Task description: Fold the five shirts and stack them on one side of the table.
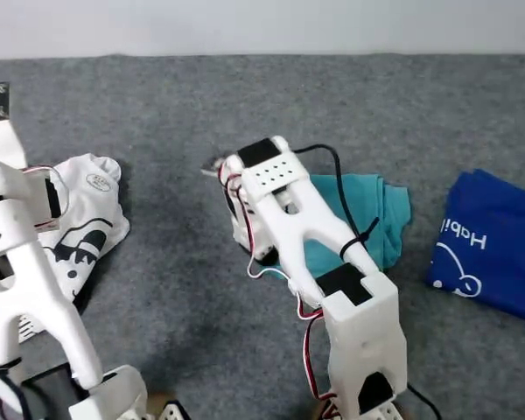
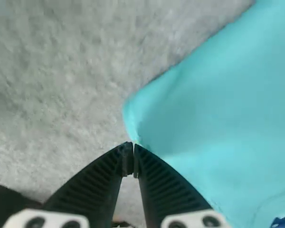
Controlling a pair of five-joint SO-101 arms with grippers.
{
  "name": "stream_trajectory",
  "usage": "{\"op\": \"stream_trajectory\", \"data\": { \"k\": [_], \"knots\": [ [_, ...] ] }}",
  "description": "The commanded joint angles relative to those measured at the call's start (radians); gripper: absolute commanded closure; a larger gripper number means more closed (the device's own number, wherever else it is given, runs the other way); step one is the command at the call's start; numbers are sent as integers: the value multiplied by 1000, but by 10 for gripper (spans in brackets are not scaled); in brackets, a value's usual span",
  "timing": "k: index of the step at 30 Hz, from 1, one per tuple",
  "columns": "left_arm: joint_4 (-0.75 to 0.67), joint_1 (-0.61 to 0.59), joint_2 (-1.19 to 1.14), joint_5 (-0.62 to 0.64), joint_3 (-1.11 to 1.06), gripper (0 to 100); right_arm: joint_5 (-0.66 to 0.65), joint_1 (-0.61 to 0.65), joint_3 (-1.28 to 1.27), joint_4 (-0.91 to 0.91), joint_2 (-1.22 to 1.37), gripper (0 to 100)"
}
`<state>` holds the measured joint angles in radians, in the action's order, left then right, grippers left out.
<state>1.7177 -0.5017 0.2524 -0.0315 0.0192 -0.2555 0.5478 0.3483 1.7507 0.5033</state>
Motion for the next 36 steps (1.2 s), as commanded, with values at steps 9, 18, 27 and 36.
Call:
{"op": "stream_trajectory", "data": {
  "k": [9,18,27,36],
  "knots": [
    [38,-8,46,8,31,995,8,-16,12,50,-70,990],
    [34,-29,302,-110,-174,995,6,-255,-127,42,-291,990],
    [34,-63,434,-110,-318,995,0,-473,-132,-61,-136,990],
    [34,-72,460,-107,-321,995,-106,-662,-120,-4,133,990]
  ]
}}
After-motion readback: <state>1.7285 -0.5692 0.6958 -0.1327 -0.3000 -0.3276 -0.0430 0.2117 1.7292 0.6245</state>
